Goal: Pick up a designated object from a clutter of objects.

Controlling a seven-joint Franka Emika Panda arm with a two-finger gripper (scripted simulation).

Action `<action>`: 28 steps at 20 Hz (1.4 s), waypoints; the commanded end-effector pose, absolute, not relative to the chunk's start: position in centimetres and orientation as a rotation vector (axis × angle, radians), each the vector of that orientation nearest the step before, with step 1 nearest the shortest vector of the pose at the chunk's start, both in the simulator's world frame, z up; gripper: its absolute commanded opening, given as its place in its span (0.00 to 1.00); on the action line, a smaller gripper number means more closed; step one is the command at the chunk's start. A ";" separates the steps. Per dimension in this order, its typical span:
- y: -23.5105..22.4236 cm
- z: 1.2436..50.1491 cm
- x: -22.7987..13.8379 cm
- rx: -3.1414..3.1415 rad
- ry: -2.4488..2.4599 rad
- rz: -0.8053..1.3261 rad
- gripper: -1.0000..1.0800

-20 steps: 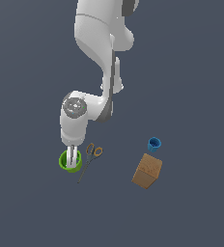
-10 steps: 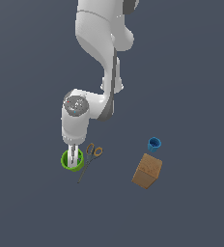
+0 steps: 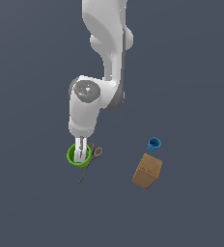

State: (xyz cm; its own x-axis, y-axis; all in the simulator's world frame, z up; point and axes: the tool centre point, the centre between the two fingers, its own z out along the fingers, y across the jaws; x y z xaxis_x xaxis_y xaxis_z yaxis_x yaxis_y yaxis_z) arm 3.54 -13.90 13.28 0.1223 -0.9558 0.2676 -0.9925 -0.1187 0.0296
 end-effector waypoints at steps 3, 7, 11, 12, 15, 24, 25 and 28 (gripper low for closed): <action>-11.0 17.2 3.6 2.194 -1.940 0.274 0.00; -8.2 21.1 3.7 2.194 -1.940 0.275 0.00; -5.3 24.9 3.8 2.194 -1.940 0.275 0.00; -4.7 25.9 3.8 2.194 -1.940 0.275 0.00; -2.6 28.7 3.9 2.194 -1.940 0.275 0.00; 3.2 36.2 4.3 2.195 -1.939 0.273 0.00; 3.6 36.9 4.3 2.195 -1.939 0.273 0.00; 4.9 38.5 4.5 2.195 -1.939 0.273 0.00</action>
